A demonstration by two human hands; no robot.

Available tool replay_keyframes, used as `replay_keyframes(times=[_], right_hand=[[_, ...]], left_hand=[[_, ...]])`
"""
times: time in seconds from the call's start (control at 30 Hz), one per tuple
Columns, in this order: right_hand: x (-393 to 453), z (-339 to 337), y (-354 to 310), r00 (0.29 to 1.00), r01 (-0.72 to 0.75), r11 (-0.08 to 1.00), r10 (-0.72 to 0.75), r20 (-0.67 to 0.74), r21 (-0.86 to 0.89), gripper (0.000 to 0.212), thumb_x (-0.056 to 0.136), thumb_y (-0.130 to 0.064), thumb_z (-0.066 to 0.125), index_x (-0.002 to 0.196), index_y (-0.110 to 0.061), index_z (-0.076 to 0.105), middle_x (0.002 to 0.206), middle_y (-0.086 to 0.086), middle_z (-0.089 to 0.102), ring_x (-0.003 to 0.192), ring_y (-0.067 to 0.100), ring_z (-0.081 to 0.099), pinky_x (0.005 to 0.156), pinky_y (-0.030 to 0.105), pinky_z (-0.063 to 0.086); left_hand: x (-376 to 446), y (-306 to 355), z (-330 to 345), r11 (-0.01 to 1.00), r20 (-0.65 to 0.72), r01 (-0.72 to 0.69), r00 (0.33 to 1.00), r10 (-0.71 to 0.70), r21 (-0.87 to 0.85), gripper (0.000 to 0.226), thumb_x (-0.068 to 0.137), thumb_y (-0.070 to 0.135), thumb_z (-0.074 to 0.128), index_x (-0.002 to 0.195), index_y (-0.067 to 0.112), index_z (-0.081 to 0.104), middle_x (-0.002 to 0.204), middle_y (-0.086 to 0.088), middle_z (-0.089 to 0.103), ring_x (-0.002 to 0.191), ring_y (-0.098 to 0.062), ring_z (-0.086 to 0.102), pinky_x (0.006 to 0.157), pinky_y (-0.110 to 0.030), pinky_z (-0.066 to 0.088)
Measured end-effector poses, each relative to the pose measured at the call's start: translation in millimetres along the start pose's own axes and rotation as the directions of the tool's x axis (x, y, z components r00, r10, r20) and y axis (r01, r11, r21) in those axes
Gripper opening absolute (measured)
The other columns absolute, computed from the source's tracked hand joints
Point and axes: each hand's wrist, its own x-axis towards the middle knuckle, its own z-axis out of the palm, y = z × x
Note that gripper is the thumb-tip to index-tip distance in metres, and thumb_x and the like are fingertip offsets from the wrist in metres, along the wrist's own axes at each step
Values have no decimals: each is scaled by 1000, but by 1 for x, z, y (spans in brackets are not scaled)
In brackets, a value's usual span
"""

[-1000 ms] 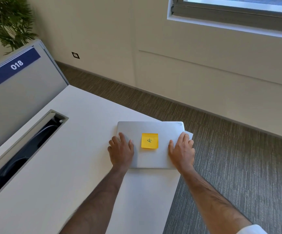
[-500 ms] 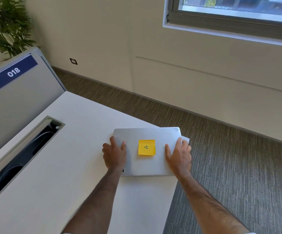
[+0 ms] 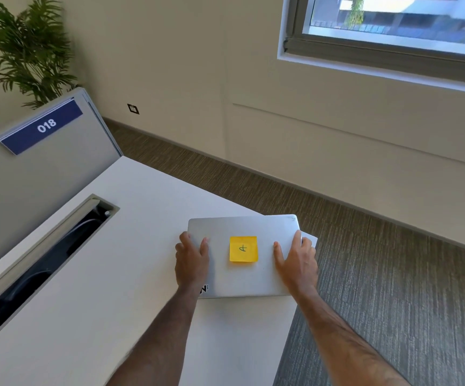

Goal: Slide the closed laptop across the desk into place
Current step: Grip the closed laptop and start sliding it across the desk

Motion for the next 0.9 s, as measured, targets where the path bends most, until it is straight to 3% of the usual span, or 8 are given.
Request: replay_keyframes(times=[0.3, 0.9], right_hand=[[-31, -1, -19, 1000, -12, 999, 11, 20, 31, 73, 96, -56, 48, 147, -6, 34, 123, 14, 52, 107, 34, 53, 78, 46, 53], [-133, 16, -88, 983, 142, 986, -151, 107, 87, 72, 97, -53, 49, 146, -4, 32, 123, 19, 51, 112, 41, 52, 80, 51, 52]], left_hand=[[-7, -12, -33, 1000, -21, -11, 1000, 11, 26, 45, 98, 46, 50, 127, 14, 37, 125, -16, 53, 111, -42, 56, 79, -50, 51], [-65, -99, -141, 993, -139, 120, 983, -119, -1, 43, 98, 45, 51, 126, 13, 40, 126, -16, 53, 115, -38, 54, 82, -50, 52]])
